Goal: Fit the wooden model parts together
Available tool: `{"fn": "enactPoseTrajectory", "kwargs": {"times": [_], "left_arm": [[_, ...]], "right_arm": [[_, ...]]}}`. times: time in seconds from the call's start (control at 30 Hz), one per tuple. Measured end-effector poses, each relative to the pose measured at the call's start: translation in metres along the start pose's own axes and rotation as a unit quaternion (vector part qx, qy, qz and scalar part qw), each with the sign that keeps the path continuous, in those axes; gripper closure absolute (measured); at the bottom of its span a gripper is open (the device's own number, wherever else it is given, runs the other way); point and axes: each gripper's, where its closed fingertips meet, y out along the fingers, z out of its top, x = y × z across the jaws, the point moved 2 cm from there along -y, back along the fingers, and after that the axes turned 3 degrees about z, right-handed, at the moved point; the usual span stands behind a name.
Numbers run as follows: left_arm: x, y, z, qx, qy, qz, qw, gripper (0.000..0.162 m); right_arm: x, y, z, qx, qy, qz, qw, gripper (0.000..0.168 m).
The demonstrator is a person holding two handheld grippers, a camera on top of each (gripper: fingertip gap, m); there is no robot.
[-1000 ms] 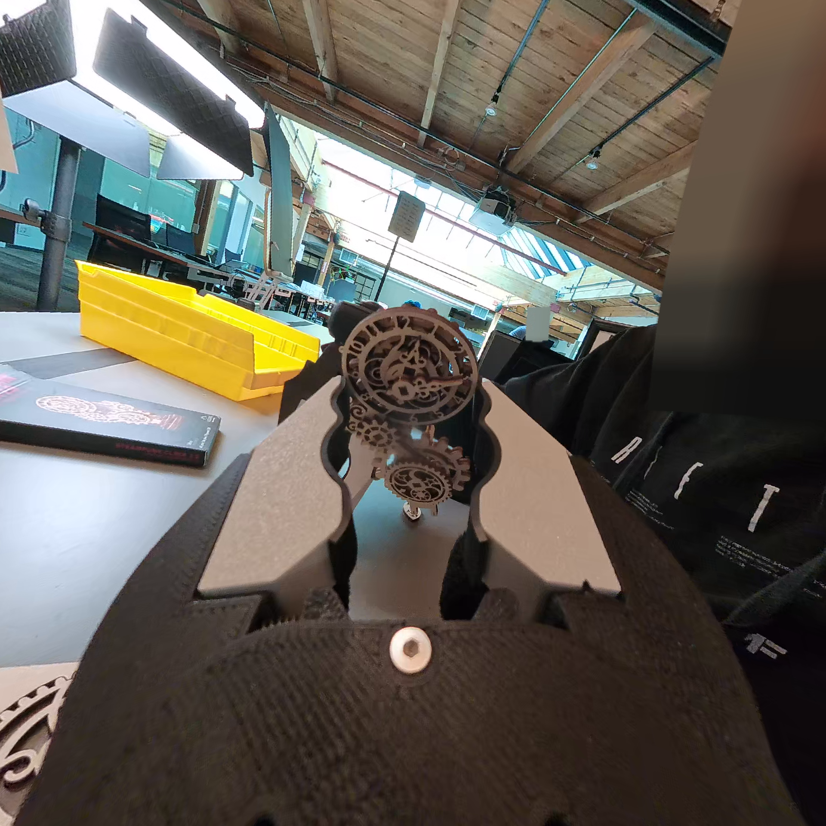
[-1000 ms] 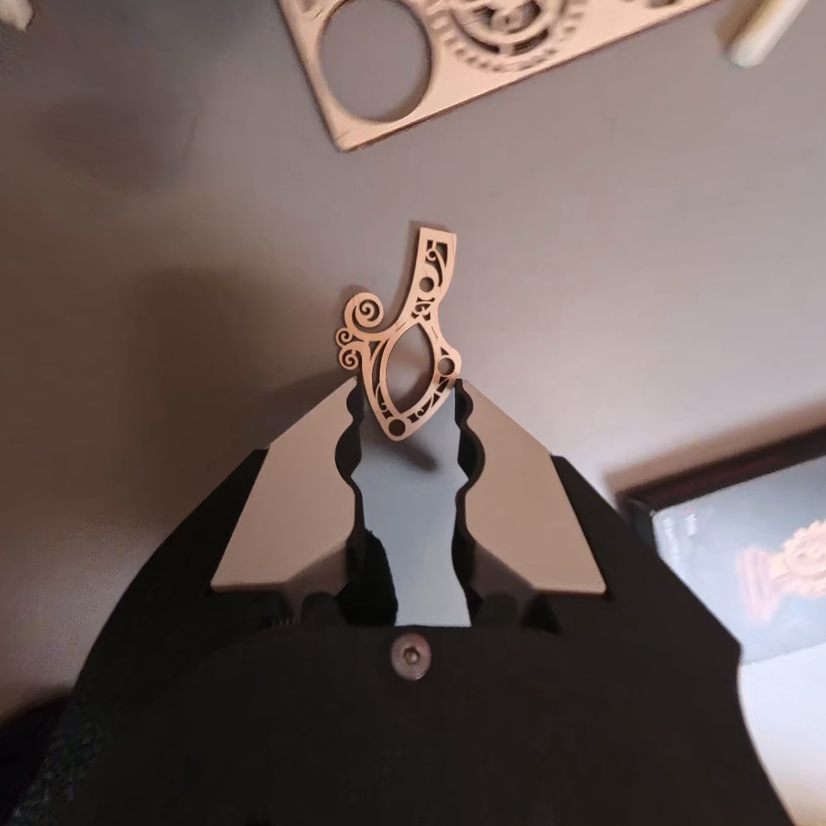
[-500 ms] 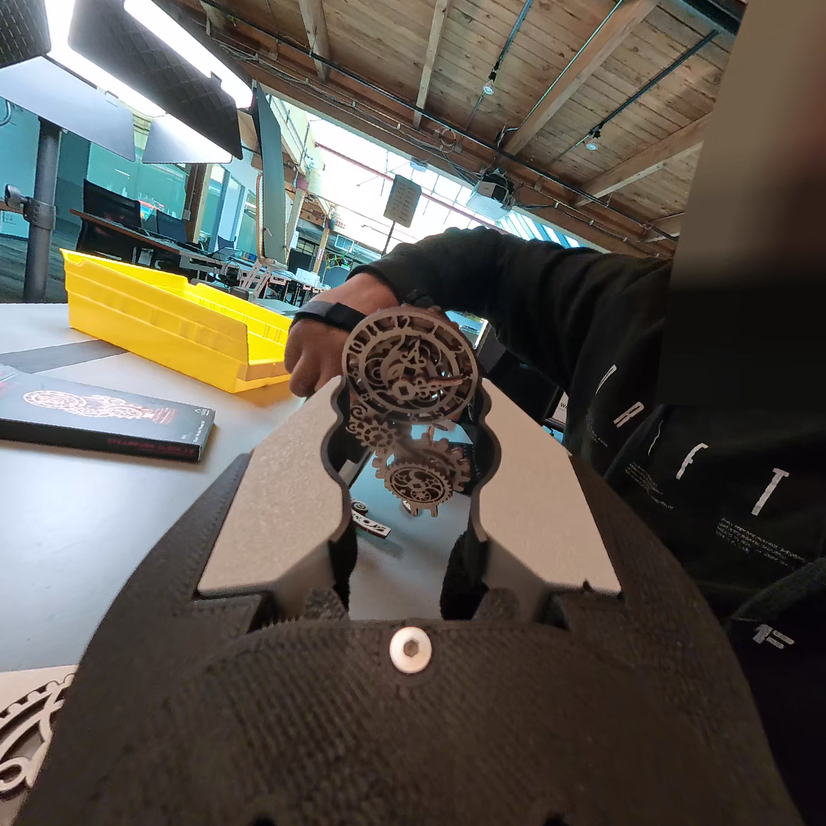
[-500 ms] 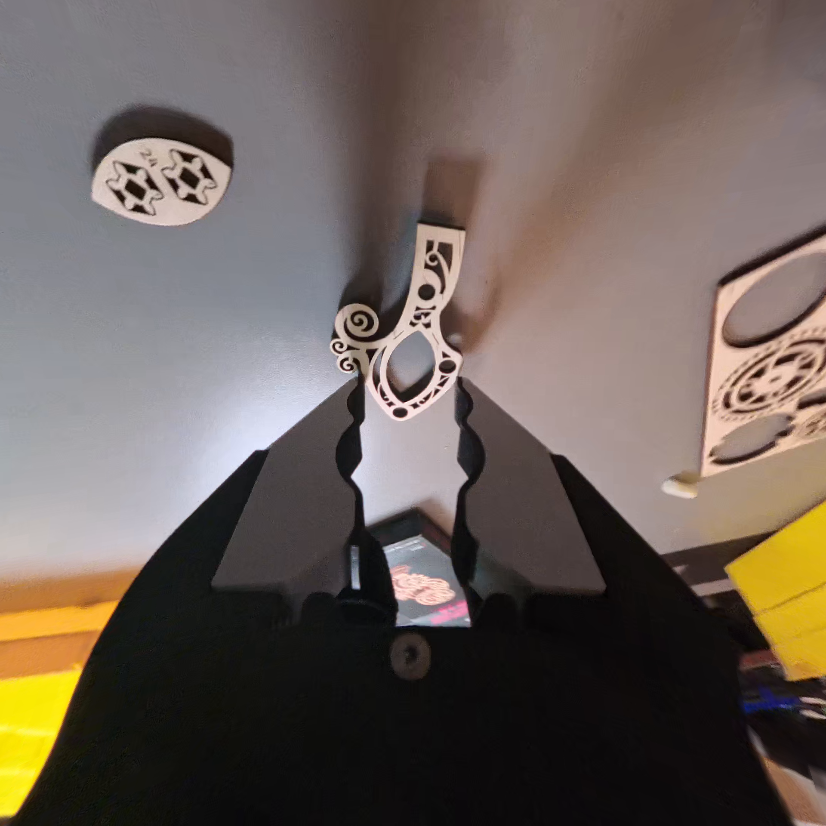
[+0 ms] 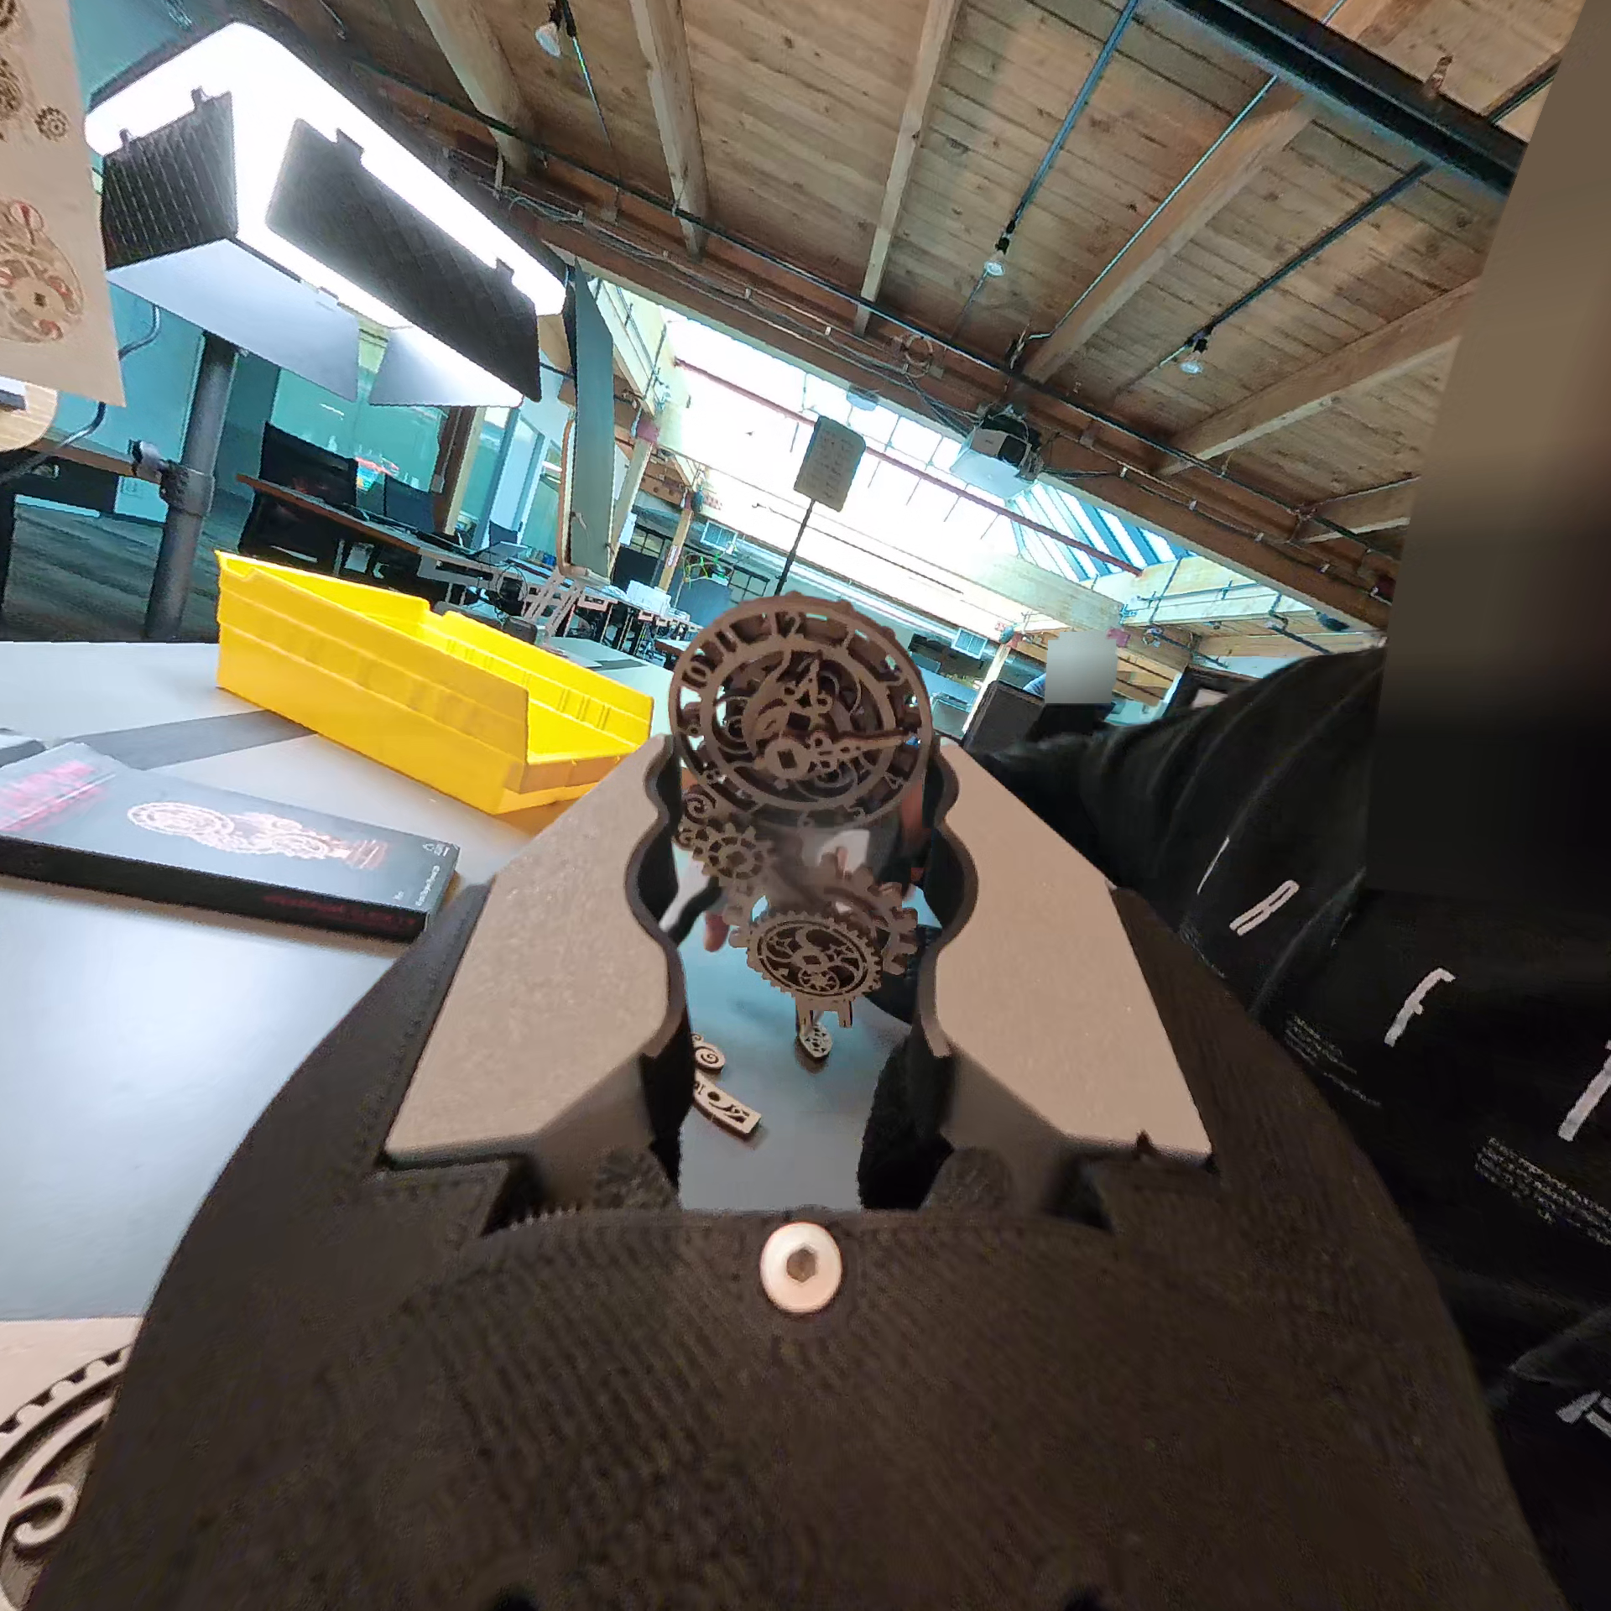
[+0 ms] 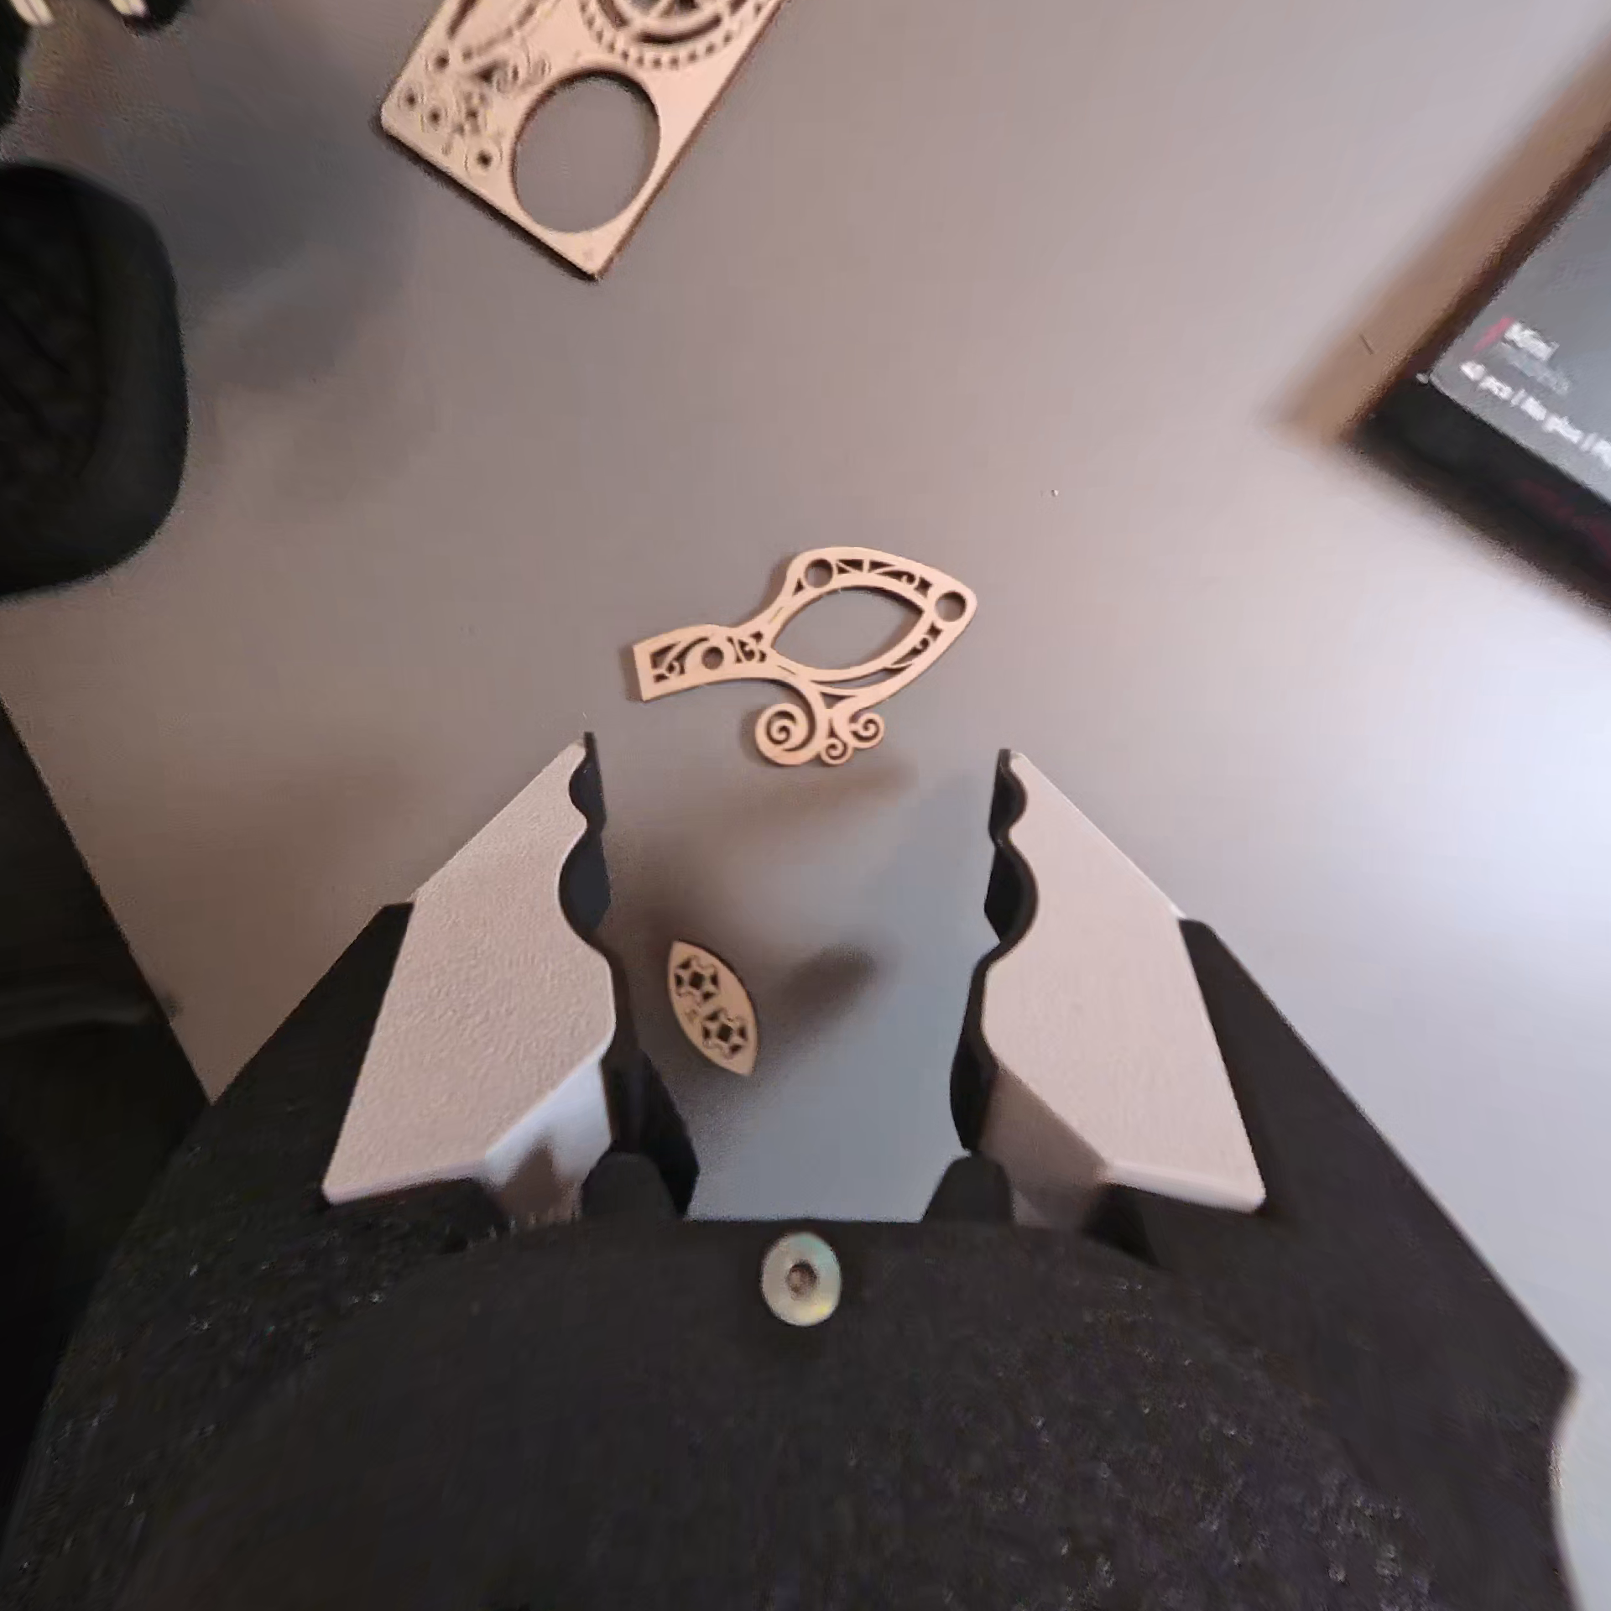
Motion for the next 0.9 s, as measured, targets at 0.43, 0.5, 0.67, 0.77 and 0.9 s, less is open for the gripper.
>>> {"fn": "enactPoseTrajectory", "kwargs": {"times": [0.43,0.5,0.67,0.77,0.9], "left_arm": [[-0.006,-0.004,-0.002,-0.001,-0.004,0.024,1.0,0.108],[-0.007,-0.004,-0.003,-0.001,-0.005,0.025,1.0,0.108],[-0.008,-0.002,-0.008,-0.007,-0.011,0.017,1.0,0.108],[-0.011,-0.002,-0.013,-0.016,-0.011,0.023,1.0,0.108],[-0.012,-0.003,-0.012,-0.013,-0.009,0.029,0.999,0.108]], "right_arm": [[-0.001,0.039,0.017,-0.044,-0.08,-0.061,0.994,0.09],[-0.005,0.04,0.018,-0.078,-0.158,-0.014,0.984,0.09],[0.002,0.034,0.023,-0.152,-0.433,0.076,0.885,0.134],[0.01,0.036,0.024,-0.206,-0.448,0.095,0.865,0.114],[0.006,0.033,0.039,-0.157,-0.407,0.061,0.898,0.107]]}}
